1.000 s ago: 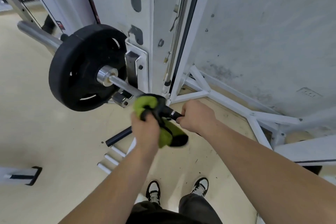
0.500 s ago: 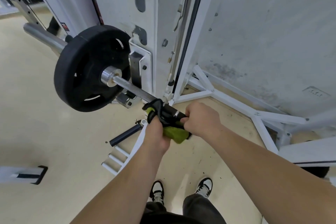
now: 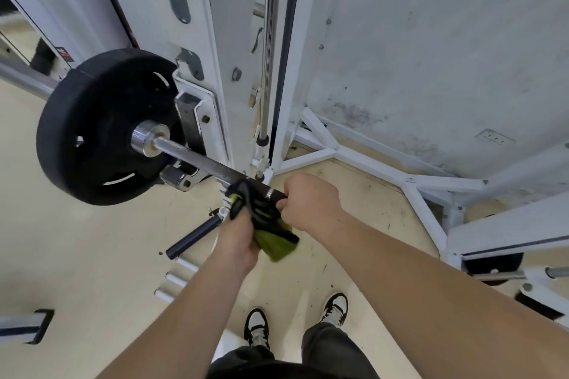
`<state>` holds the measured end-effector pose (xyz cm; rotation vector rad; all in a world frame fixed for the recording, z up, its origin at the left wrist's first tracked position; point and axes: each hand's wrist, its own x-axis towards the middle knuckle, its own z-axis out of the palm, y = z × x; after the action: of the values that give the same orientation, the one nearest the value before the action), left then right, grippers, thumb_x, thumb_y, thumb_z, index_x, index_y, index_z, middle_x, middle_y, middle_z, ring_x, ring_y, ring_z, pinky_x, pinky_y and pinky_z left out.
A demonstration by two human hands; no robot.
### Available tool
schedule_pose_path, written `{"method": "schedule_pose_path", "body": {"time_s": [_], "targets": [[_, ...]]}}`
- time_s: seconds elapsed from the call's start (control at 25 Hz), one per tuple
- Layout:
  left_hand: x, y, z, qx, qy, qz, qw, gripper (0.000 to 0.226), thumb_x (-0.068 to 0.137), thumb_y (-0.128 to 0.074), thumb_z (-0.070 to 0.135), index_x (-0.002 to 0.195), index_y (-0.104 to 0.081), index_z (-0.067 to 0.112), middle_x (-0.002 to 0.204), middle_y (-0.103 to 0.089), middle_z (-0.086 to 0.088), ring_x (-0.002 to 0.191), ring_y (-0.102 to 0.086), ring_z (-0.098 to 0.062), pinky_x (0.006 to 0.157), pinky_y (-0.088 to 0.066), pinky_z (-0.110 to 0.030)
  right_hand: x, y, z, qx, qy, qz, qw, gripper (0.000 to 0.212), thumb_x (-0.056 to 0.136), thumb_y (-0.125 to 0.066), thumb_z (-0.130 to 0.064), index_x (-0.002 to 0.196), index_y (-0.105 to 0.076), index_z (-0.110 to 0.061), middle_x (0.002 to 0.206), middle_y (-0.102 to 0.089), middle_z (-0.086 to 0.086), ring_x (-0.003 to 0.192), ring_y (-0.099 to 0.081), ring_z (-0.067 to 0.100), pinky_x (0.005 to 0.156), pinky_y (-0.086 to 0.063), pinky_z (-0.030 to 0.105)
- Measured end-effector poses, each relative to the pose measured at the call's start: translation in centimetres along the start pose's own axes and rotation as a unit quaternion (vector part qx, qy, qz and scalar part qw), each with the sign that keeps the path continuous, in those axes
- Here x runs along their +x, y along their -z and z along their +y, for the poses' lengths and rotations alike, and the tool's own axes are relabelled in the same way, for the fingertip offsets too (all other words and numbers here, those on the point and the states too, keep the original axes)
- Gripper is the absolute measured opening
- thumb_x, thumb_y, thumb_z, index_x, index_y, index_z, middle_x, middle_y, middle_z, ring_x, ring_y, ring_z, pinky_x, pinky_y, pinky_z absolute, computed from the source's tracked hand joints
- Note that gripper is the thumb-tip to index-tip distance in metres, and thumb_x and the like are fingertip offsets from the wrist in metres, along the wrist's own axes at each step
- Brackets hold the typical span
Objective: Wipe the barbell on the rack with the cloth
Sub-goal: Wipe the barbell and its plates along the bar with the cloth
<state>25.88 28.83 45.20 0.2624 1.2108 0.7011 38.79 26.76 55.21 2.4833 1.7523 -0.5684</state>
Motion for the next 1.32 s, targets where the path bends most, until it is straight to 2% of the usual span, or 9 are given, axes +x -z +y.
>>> {"method": "schedule_pose_path", "body": {"time_s": [0.08,0.32,0.48,0.8,0.96,1.04,1.12,1.24,1.32], "targets": [[-0.2,0.2,-0.7,0.047,0.005,-0.017,0.999,0.024,0.099,-0.057,0.009,0.118,-0.071,0.011,0.109,-0.078,-0.016,0.099,-0.073,-0.033,0.087,-0.059,-0.048,0.0,0.1,0.0,-0.002,-0.002,-0.001,1.0,0.019,0.094,-0.063,-0.038,0.087,-0.059,-0.021,0.08,-0.057,-0.002,0.078,-0.055,0.022,0.063,-0.041,0.03],[2.3,0.2,2.8,-0.061,-0.022,-0.006,0.998,0.026,0.102,-0.055,0.014,0.124,-0.069,0.017,0.114,-0.077,-0.012,0.103,-0.074,-0.031,0.089,-0.059,-0.055,0.1,0.1,0.0,-0.016,-0.011,0.001,1.0,0.016,0.093,-0.061,-0.036,0.084,-0.062,-0.023,0.075,-0.058,-0.004,0.064,-0.051,0.014,0.052,-0.032,0.027],[-0.6,-0.3,0.3,-0.008,0.024,-0.102,0.994,0.036,0.104,-0.04,0.0,0.126,-0.067,0.01,0.113,-0.076,-0.018,0.098,-0.075,-0.032,0.085,-0.06,-0.046,0.3,0.1,-0.1,-0.02,-0.006,-0.003,1.0,0.021,0.094,-0.063,-0.037,0.08,-0.058,-0.022,0.075,-0.057,-0.003,0.065,-0.051,0.016,0.056,-0.035,0.027],[-2.8,-0.1,-1.1,-0.004,0.065,-0.117,0.991,0.039,0.106,-0.037,0.003,0.135,-0.063,0.009,0.127,-0.071,-0.019,0.115,-0.069,-0.034,0.094,-0.058,-0.047,0.0,-0.5,0.4,0.005,-0.011,0.008,1.0,0.022,0.093,-0.063,-0.039,0.08,-0.065,-0.022,0.077,-0.063,-0.002,0.075,-0.061,0.022,0.064,-0.047,0.03],[-6.3,0.8,1.9,0.127,-0.087,0.01,0.988,0.034,0.099,-0.045,-0.001,0.105,-0.073,0.018,0.103,-0.078,-0.013,0.093,-0.072,-0.028,0.084,-0.06,-0.04,-1.0,0.4,1.7,0.016,-0.014,-0.004,1.0,0.031,0.095,-0.062,-0.046,0.082,-0.069,-0.018,0.074,-0.063,-0.001,0.069,-0.06,0.022,0.054,-0.038,0.027],[-7.7,-0.6,4.4,0.196,-0.26,0.084,0.942,0.028,0.096,-0.047,0.004,0.098,-0.07,0.02,0.09,-0.074,-0.003,0.08,-0.065,-0.019,0.072,-0.054,-0.03,-2.1,1.1,3.4,0.04,-0.003,-0.001,0.999,0.031,0.096,-0.062,-0.046,0.088,-0.069,-0.017,0.079,-0.064,-0.001,0.072,-0.061,0.022,0.056,-0.042,0.028],[-7.5,-2.6,5.5,0.385,-0.421,0.095,0.816,0.028,0.093,-0.051,0.012,0.111,-0.067,0.025,0.1,-0.069,0.002,0.086,-0.062,-0.017,0.072,-0.051,-0.03,-3.7,1.8,5.9,0.042,-0.002,-0.017,0.999,0.033,0.094,-0.064,-0.048,0.109,-0.071,-0.019,0.095,-0.069,-0.002,0.085,-0.066,0.021,0.068,-0.054,0.032],[-5.3,-4.8,3.6,0.684,-0.4,0.13,0.597,0.039,0.087,-0.061,0.025,0.125,-0.064,0.03,0.124,-0.052,-0.001,0.114,-0.046,-0.031,0.081,-0.053,-0.042,-6.1,2.2,10.0,0.013,-0.023,-0.052,0.998,0.041,0.088,-0.07,-0.047,0.115,-0.071,-0.016,0.103,-0.072,0.0,0.089,-0.07,0.021,0.077,-0.06,0.038],[-5.2,-6.4,0.7,0.713,-0.359,0.158,0.582,0.038,0.085,-0.062,0.025,0.123,-0.064,0.022,0.128,-0.044,-0.005,0.116,-0.038,-0.037,0.081,-0.055,-0.047,-7.0,2.2,12.2,0.025,-0.034,-0.062,0.997,0.041,0.085,-0.073,-0.047,0.112,-0.072,-0.016,0.104,-0.072,0.0,0.089,-0.07,0.021,0.079,-0.061,0.04]]}}
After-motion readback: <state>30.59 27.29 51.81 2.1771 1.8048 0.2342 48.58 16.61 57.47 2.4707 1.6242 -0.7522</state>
